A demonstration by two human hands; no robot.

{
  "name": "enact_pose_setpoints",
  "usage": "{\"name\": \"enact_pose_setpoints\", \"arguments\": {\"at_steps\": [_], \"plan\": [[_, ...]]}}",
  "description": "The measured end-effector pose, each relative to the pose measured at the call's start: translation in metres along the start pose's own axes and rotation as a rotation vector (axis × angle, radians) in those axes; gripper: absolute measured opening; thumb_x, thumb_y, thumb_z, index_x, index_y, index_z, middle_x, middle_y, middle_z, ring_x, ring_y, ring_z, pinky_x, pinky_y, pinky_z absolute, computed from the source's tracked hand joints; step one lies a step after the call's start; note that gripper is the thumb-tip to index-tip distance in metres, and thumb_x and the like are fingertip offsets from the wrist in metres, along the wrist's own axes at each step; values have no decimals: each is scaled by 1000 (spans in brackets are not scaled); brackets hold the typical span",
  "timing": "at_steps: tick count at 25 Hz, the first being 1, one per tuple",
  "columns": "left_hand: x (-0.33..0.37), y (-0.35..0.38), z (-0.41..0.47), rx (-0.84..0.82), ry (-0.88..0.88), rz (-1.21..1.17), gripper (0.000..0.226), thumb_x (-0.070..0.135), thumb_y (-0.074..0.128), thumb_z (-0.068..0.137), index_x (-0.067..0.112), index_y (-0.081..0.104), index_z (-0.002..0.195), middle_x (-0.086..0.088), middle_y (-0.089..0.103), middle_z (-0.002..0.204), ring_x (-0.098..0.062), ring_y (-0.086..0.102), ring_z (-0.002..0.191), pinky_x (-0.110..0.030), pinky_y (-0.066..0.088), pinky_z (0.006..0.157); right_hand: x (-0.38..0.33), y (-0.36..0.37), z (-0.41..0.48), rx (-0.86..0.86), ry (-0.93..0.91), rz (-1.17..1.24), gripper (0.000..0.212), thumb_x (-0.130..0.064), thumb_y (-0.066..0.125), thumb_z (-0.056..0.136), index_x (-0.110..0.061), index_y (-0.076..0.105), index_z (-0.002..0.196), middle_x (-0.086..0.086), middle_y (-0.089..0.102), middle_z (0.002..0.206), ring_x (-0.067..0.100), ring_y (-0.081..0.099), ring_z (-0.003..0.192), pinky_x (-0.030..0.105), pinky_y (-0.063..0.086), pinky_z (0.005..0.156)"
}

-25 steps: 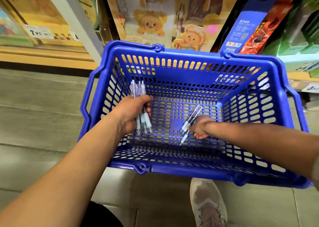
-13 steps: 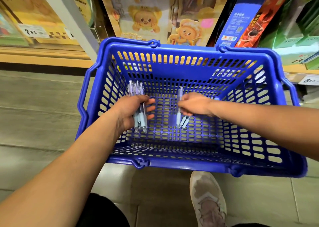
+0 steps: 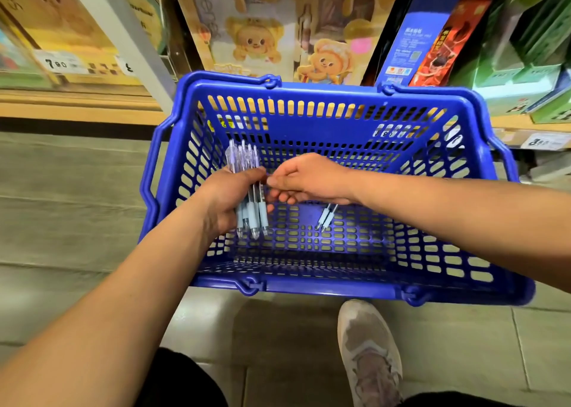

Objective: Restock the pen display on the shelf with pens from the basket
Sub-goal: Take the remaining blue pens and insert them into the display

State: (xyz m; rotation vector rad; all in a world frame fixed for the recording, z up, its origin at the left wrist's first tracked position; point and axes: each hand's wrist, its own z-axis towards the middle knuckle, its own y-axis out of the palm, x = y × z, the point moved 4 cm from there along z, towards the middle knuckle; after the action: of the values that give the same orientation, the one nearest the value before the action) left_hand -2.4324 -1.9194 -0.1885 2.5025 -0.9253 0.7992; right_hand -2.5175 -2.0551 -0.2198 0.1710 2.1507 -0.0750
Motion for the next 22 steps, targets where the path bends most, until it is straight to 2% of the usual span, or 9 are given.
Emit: {"name": "enact_pose_setpoints", "arguments": {"at_steps": [4, 6, 8, 11, 13, 16, 19, 21, 22], "plan": [[0, -4, -1, 46, 1, -16, 19, 18, 61, 101, 4, 62, 112, -7, 77, 82, -17, 72, 62, -36, 63, 60, 64, -55, 5, 224, 440, -375, 33, -34, 58, 102, -3, 67, 94, 8, 71, 81, 17, 66, 68, 31, 61, 80], [0, -6, 0, 55, -7, -30, 12, 18, 60, 102, 6, 62, 104, -3, 68, 70, -14, 65, 56, -32, 61, 58, 92, -68, 2, 279, 614, -457, 40, -36, 51, 105, -2, 64, 89, 9, 70, 76, 19, 66, 58, 27, 60, 68], [0, -8, 1, 75, -18, -45, 14, 19, 62, 100, 8, 60, 92, -2, 59, 65, -13, 56, 53, -32, 57, 58, 109, -72, 2, 332, 660, -493, 43, -38, 52, 105, -3, 64, 84, 10, 73, 78, 21, 69, 58, 28, 60, 63], [1, -6, 5, 91, -14, -51, 18, 20, 66, 98, 11, 57, 84, -1, 53, 63, -14, 50, 53, -30, 53, 56, 117, -77, 3, 437, 641, -668, 34, -35, 60, 101, -7, 67, 83, 7, 75, 74, 23, 75, 68, 34, 64, 67], [2, -3, 7, 72, -25, -55, 19, 19, 64, 99, 11, 59, 83, -1, 56, 62, -14, 53, 52, -28, 55, 54, 123, -78, 3, 456, 681, -566, 30, -29, 60, 101, -8, 61, 79, 8, 73, 75, 25, 73, 66, 36, 64, 69], [1, 0, 10, 39, -32, -80, 14, 15, 59, 101, 7, 64, 91, -2, 69, 68, -13, 64, 56, -28, 60, 58, 123, -74, -1, 448, 780, -307, 29, -19, 53, 105, 0, 57, 84, 19, 76, 97, 24, 67, 61, 32, 61, 57], [-1, 1, 12, 53, -45, -78, 10, 14, 58, 102, 8, 66, 97, -4, 77, 80, -15, 73, 68, -33, 63, 66, 103, -78, -2, 419, 649, -412, 33, -27, 55, 104, -1, 62, 84, 17, 76, 89, 21, 68, 59, 35, 63, 72], [-4, 1, 14, 74, -50, -52, 10, 14, 58, 102, 7, 65, 102, -8, 78, 90, -19, 74, 79, -37, 64, 70, 78, -75, -1, 375, 415, -529, 35, -37, 57, 101, -9, 67, 84, 12, 78, 82, 18, 68, 61, 38, 61, 81], [-6, 2, 15, 88, -50, -33, 10, 15, 58, 102, 7, 64, 106, -9, 78, 94, -21, 74, 84, -39, 64, 71, 64, -67, -1, 337, 288, -458, 32, -40, 60, 98, -12, 69, 84, 8, 78, 79, 15, 69, 62, 38, 61, 81]]}}
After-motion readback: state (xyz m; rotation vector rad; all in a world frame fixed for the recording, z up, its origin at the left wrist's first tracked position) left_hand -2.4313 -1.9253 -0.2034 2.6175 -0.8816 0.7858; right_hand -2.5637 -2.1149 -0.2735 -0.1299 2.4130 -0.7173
